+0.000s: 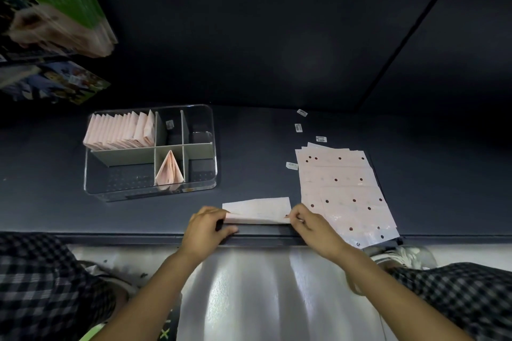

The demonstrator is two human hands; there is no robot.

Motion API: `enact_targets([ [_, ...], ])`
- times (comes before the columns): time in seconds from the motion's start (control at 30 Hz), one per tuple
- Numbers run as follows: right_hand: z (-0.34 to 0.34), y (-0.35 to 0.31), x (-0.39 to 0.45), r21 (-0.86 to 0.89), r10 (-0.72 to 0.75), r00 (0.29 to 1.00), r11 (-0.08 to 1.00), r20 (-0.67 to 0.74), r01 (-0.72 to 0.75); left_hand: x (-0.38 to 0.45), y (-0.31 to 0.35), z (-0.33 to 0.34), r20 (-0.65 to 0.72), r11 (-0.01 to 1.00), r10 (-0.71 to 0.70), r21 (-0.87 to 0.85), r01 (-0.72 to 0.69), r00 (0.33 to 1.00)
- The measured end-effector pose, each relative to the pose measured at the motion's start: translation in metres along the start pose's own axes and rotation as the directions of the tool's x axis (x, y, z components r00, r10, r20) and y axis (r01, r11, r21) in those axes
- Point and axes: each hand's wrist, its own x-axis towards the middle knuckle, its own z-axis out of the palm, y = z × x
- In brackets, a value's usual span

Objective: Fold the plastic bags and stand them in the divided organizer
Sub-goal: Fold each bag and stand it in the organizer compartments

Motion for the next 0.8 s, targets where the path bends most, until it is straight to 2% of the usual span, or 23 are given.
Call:
enact_targets([
  [0.1, 0.000, -0.001, 0.004, 0.225, 0.076, 0.996, 0.972, -0.055, -0.062, 0.000, 0.004, -0.003, 0.022, 0.988, -0.124, -0.096, 0.125, 0.992],
  [0.17, 0.001, 0.001, 0.007, 0.300, 0.127, 0.989, 0.949, -0.074, -0.099, -0.001, 0.006, -0.003, 0.055, 0.955, -0.211, -0.200, 0.217, 0.976],
  [0.33, 0.004, 0.003, 0.021, 0.275, 0.234, 0.969, 0.940, -0.084, -0.203, 0.000, 0.006, -0.002, 0.092, 0.890, -0.330, -0.302, 0.342, 0.940],
  [0.5, 0.009, -0.003, 0.034, 0.227, 0.276, 0.946, 0.945, -0.172, -0.234, 0.004, 0.006, -0.004, 0.133, 0.832, -0.387, -0.376, 0.408, 0.912],
  [0.57, 0.011, -0.007, 0.039, 0.193, 0.277, 0.944, 0.951, -0.177, -0.243, 0.002, 0.009, -0.005, 0.088, 0.832, -0.399, -0.384, 0.400, 0.913],
  [0.63, 0.012, -0.010, 0.044, 0.137, 0.284, 0.943, 0.955, -0.175, -0.262, -0.004, 0.010, -0.003, -0.103, 0.937, -0.335, -0.145, 0.319, 0.937],
  [0.67, 0.013, -0.011, 0.047, 0.113, 0.293, 0.940, 0.954, -0.173, -0.277, -0.007, 0.013, -0.002, -0.180, 0.977, -0.212, -0.003, 0.215, 0.961],
  [0.7, 0.014, -0.012, 0.048, 0.096, 0.305, 0.937, 0.952, -0.168, -0.292, -0.011, 0.017, 0.001, -0.189, 0.992, -0.063, 0.093, 0.082, 0.980],
  [0.77, 0.016, -0.012, 0.050, 0.074, 0.329, 0.933, 0.944, -0.149, -0.321, -0.015, 0.025, 0.011, -0.025, 0.972, 0.157, 0.182, -0.150, 0.987],
  [0.8, 0.017, -0.013, 0.049, 0.074, 0.337, 0.931, 0.941, -0.140, -0.329, -0.017, 0.026, 0.019, 0.080, 0.947, 0.213, 0.228, -0.226, 0.974],
])
